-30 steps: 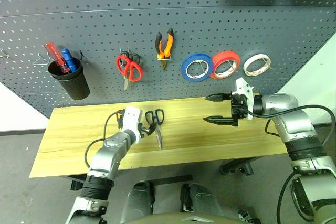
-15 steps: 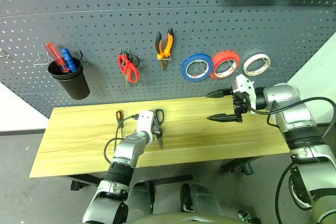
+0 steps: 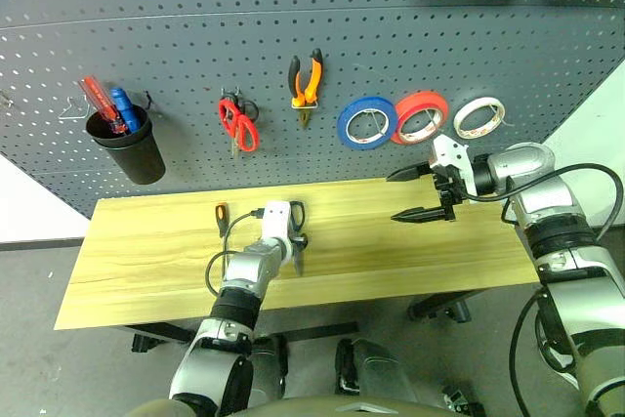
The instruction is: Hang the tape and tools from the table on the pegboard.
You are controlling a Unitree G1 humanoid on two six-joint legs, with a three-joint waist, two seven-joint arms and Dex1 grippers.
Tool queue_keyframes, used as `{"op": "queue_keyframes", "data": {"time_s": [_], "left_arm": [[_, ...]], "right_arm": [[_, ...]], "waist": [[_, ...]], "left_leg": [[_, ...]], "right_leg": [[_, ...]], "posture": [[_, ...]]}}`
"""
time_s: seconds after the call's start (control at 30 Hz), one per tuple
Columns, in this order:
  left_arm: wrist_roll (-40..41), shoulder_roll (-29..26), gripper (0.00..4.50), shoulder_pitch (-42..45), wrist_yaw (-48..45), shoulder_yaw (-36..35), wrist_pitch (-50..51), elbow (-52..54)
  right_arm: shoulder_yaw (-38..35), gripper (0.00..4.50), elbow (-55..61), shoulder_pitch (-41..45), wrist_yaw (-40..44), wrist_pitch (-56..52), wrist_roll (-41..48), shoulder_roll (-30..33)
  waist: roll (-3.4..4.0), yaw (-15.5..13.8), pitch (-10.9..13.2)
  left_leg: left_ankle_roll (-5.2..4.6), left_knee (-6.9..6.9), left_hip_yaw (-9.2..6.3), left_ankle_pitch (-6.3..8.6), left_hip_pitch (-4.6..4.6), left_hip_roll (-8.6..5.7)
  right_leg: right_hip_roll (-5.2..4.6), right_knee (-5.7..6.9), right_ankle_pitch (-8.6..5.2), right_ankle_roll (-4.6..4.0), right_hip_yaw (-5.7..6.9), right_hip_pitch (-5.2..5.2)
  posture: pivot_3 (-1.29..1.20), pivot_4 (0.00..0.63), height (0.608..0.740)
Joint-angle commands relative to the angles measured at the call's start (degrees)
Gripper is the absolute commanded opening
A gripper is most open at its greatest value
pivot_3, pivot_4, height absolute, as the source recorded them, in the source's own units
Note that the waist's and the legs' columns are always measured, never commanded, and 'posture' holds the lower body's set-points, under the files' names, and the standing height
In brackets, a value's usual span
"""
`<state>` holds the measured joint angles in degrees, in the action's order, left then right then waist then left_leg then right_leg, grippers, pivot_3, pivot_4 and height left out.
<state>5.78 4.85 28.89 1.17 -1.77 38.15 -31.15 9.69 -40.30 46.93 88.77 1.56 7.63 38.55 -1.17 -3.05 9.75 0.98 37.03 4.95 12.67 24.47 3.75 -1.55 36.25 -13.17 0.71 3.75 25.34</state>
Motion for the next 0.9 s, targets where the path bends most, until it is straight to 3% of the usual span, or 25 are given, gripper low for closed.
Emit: {"op": "queue_keyframes", "data": {"time_s": [0.03,0.3,0.7,0.77,0.9], "left_arm": [[1.7,1.4,4.26,1.5,3.1,-3.6,1.8,-3.6],[3.2,4.2,4.26,4.6,10.5,-9.3,8.1,-6.6],[2.5,4.8,0.50,0.6,14.6,-10.5,14.4,-0.3],[2.6,4.5,0.22,0.6,15.1,-11.0,14.5,-0.1],[3.3,3.6,0.22,1.3,14.9,-11.5,15.8,1.6]], "right_arm": [[0.0,4.47,-1.0,2.3,-0.2,2.9,-1.1,-0.8],[0.2,4.47,-3.6,4.9,0.1,5.1,-2.3,-1.6],[0.0,4.50,-7.8,7.3,-0.7,8.1,-4.0,-2.7],[-0.2,4.50,-8.5,7.5,-1.1,8.6,-4.1,-2.9],[-0.5,4.50,-9.6,7.9,-1.6,9.2,-4.1,-3.2]], "waist": [[0.00,0.5,0.0],[0.01,1.2,0.0],[0.03,1.1,0.0],[0.03,1.1,0.0],[0.03,1.1,0.0]], "left_leg": [[0.00,0.00,0.00,0.00,0.00,0.00],[0.00,0.08,0.02,0.00,-0.11,-0.01],[0.00,0.05,0.01,0.00,-0.18,0.00],[0.00,0.05,0.00,0.00,-0.21,0.00],[0.01,0.05,0.00,0.00,-0.22,0.00]], "right_leg": [[0.00,0.00,0.00,0.01,0.00,0.00],[0.02,0.08,0.08,0.15,0.01,-0.07],[0.00,0.09,0.07,0.13,-0.02,-0.13],[0.00,0.09,0.06,0.12,-0.02,-0.15],[0.00,0.09,0.06,0.11,-0.03,-0.16]], "posture": [[0.03,0.192,0.740],[0.02,0.193,0.740],[0.02,0.194,0.740],[0.02,0.194,0.740],[0.03,0.192,0.740]]}}
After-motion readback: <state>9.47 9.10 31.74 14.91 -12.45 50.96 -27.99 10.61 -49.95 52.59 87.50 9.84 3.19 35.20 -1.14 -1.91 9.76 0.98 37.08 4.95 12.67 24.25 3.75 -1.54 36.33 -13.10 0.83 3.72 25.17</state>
